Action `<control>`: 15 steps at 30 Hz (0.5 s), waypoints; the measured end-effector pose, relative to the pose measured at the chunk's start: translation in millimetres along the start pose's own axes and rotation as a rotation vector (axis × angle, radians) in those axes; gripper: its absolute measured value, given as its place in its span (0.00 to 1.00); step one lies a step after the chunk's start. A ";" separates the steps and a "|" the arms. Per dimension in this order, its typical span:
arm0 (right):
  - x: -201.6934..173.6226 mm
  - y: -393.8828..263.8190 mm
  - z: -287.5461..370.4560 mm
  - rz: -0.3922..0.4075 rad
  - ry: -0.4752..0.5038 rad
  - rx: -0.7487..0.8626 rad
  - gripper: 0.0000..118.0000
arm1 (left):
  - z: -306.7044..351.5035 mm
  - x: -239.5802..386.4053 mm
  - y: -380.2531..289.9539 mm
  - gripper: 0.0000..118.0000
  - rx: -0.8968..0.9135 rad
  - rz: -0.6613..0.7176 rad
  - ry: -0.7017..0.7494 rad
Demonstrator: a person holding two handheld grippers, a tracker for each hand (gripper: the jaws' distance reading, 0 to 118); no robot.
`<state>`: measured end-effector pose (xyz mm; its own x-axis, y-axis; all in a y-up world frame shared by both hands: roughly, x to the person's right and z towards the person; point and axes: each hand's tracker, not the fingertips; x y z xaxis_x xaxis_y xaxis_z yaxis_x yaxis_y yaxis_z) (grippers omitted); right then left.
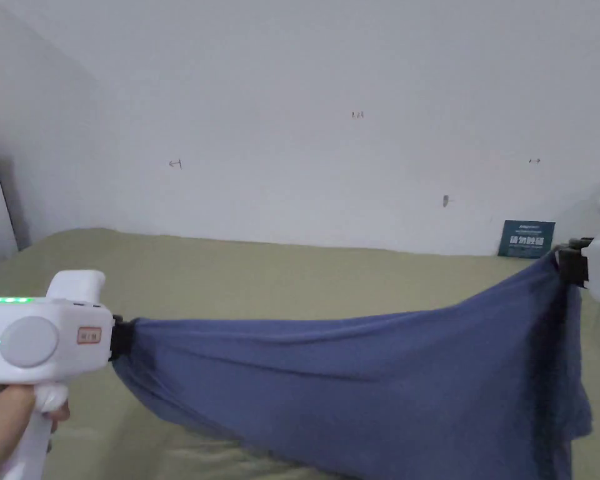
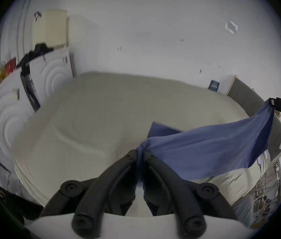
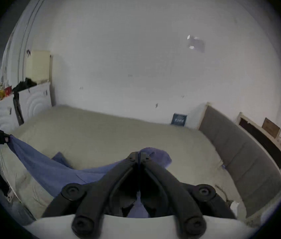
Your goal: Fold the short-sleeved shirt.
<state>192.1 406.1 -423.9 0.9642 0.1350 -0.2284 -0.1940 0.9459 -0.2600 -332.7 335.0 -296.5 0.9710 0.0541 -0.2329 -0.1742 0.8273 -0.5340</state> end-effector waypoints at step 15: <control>55.7 96.9 0.4 -0.082 -0.145 0.123 0.00 | 10.4 74.4 166.0 0.06 0.171 -0.117 0.137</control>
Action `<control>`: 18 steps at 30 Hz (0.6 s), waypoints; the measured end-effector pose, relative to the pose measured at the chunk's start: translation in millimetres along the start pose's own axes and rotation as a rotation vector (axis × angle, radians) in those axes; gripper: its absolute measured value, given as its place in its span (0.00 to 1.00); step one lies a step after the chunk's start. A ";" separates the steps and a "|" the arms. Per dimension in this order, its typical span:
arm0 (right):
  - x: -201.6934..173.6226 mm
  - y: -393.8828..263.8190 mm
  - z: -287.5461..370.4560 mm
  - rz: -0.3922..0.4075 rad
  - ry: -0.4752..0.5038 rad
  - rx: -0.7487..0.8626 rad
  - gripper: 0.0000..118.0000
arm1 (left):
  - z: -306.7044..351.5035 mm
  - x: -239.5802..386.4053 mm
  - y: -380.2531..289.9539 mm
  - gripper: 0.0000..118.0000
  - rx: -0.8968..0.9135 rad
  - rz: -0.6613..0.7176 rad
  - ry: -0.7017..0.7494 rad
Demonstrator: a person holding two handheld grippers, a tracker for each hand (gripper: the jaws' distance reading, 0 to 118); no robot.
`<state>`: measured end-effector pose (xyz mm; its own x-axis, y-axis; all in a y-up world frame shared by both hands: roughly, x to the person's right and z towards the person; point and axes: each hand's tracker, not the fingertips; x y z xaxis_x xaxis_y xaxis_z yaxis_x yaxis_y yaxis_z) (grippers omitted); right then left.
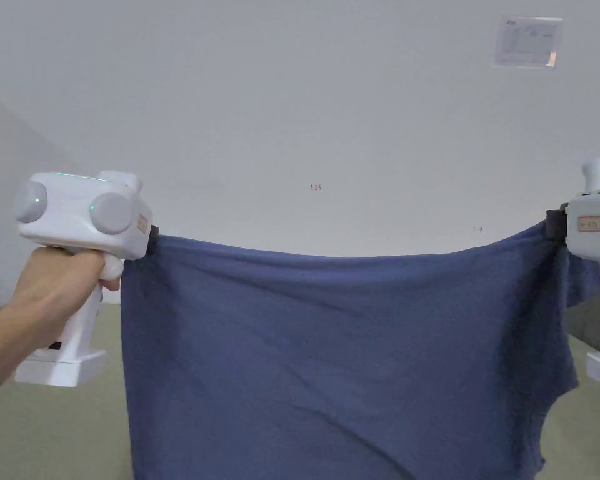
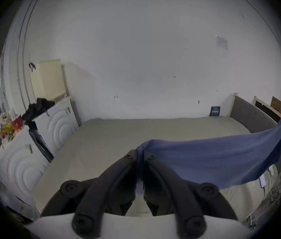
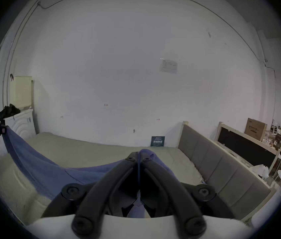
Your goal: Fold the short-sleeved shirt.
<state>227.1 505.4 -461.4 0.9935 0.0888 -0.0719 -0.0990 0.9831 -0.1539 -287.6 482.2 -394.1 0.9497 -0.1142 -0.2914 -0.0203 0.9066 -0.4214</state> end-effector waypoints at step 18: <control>-28.4 124.4 -158.4 0.110 -0.050 0.079 0.00 | -120.7 20.2 133.6 0.06 0.054 0.046 0.128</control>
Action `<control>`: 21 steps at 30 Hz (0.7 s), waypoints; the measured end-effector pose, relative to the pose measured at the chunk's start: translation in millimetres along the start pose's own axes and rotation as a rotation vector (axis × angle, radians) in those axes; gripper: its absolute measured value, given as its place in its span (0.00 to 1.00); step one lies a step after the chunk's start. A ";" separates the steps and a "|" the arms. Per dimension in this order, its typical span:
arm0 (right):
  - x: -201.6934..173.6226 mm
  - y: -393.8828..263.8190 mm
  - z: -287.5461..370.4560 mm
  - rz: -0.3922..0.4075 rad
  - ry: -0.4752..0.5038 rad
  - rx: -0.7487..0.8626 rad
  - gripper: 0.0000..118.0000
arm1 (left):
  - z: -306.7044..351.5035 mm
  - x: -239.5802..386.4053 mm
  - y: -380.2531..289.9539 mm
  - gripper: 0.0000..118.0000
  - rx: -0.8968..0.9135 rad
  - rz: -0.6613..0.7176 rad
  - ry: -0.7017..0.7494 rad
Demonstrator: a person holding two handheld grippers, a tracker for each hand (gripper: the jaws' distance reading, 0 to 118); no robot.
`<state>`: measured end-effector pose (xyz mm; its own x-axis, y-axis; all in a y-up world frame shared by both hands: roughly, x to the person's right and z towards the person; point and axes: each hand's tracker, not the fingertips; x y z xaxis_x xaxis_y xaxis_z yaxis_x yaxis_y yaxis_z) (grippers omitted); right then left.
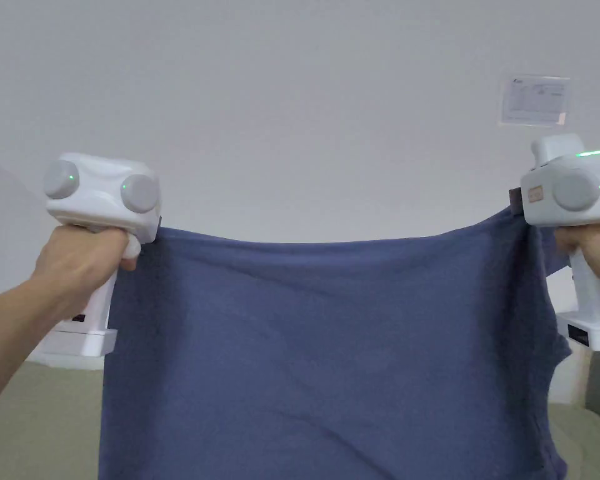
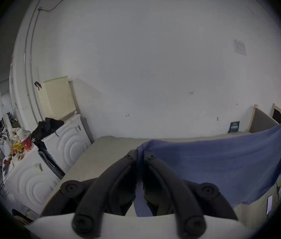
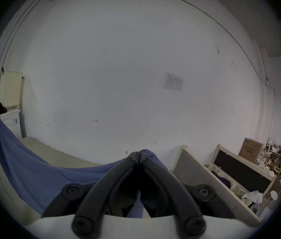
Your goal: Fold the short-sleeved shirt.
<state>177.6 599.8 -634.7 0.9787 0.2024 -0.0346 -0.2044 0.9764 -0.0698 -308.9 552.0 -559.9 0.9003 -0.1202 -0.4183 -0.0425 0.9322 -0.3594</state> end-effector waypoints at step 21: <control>-58.4 -173.5 -117.1 -0.053 0.060 -0.197 0.00 | -174.3 50.1 -146.8 0.06 -0.137 -0.117 0.030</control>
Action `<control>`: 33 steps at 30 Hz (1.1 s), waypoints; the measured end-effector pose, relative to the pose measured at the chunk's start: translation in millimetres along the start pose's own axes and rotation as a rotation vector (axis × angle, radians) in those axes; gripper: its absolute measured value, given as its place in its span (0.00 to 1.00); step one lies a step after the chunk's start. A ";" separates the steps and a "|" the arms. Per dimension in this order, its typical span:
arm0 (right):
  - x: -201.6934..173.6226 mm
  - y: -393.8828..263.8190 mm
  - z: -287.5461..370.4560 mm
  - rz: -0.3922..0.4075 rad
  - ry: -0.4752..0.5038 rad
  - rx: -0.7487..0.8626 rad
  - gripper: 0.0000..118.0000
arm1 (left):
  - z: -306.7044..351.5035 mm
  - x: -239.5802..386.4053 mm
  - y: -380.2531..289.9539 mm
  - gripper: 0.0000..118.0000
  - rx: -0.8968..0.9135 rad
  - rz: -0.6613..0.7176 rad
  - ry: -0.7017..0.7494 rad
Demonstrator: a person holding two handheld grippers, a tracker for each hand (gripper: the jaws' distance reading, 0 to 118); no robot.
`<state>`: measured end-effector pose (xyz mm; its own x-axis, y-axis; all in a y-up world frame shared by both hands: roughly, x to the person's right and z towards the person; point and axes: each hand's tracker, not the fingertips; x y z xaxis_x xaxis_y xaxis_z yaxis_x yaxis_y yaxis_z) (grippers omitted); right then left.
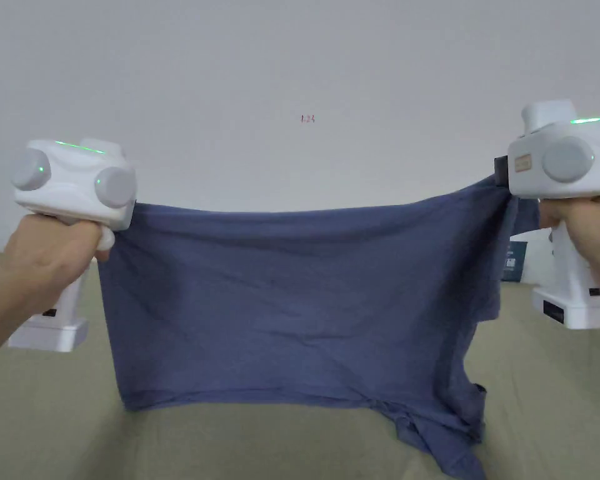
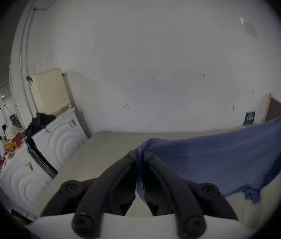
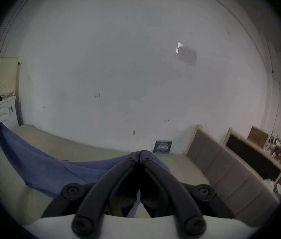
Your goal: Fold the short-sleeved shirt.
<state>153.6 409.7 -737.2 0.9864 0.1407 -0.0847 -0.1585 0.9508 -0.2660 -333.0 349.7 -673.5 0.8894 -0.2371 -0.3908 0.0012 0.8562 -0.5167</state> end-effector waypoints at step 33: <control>39.3 -366.7 367.2 -0.018 0.212 -0.369 0.00 | 271.3 -82.5 -394.8 0.06 -0.266 -0.038 -0.225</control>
<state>266.2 167.9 -290.3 0.9646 0.0282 -0.2624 -0.1839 0.7849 -0.5917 -282.9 155.8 -230.6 0.9695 -0.1339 -0.2054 -0.0568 0.6921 -0.7196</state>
